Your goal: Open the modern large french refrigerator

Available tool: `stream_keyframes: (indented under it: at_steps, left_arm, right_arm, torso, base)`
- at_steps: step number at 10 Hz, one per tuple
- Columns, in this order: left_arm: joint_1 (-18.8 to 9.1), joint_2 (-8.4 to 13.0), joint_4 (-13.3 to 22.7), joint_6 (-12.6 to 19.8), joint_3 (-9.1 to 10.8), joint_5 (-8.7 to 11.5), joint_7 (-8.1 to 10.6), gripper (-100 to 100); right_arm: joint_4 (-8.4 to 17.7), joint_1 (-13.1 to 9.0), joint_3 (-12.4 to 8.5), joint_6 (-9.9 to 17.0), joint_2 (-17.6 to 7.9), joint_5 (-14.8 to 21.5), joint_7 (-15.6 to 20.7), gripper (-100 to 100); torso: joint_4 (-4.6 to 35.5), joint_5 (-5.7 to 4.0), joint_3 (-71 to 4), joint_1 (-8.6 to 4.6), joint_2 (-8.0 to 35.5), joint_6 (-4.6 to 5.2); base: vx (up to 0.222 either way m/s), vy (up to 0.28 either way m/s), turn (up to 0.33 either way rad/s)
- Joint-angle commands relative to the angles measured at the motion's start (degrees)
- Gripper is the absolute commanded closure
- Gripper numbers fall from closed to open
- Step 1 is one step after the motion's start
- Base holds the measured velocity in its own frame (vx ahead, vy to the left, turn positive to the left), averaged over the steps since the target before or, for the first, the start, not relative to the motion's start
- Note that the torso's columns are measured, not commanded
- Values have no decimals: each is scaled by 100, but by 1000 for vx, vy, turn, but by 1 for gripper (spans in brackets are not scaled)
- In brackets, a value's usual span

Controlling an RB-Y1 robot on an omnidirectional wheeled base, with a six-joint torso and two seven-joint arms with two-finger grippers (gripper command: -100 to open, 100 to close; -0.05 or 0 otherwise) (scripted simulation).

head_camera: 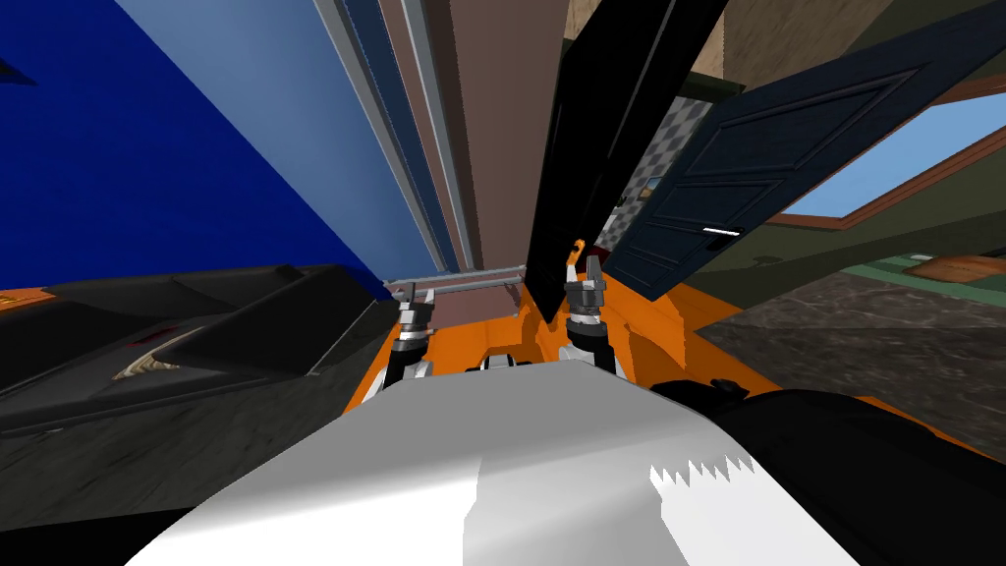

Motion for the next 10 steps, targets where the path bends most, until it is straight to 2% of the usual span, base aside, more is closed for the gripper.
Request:
stream_keyframes:
  at_steps: [1, 10]
  left_arm:
    - [-60, 23, 425, -255, -26, -1, -20, -100]
    - [-313, -54, 1781, -1008, -112, -13, -102, -100]
  right_arm:
    - [0, 0, 0, 0, 0, 0, 0, 0]
    - [0, 1, 0, 0, 0, 0, 0, 0]
  torso:
    - [-4, 0, -8, 1, -15, 0]
    - [-6, 2, -12, 7, -19, 0]
  base:
    - [148, -8, -51]
    - [122, 10, -42]
